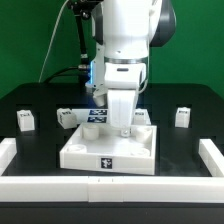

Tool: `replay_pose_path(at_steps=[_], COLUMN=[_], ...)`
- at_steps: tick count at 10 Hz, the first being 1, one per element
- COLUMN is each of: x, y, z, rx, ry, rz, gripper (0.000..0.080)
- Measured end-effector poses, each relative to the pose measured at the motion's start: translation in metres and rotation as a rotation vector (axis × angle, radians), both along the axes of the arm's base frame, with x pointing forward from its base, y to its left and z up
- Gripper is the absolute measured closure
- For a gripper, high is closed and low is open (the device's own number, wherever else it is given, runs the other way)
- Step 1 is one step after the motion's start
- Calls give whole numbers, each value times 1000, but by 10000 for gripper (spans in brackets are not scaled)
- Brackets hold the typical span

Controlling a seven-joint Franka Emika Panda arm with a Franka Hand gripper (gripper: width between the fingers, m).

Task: Assemble one leg

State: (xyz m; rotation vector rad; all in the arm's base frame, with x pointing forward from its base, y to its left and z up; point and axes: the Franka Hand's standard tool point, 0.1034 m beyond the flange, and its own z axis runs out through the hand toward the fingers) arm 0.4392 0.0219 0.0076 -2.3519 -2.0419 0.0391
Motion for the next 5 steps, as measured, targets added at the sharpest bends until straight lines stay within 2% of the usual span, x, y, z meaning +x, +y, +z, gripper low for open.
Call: replay_pose_path(at_steps=[4,5], x=[1,4], y=[0,5], z=[0,0], rx=[1,4], ry=[-3,-5], rz=[6,22], gripper=[741,741])
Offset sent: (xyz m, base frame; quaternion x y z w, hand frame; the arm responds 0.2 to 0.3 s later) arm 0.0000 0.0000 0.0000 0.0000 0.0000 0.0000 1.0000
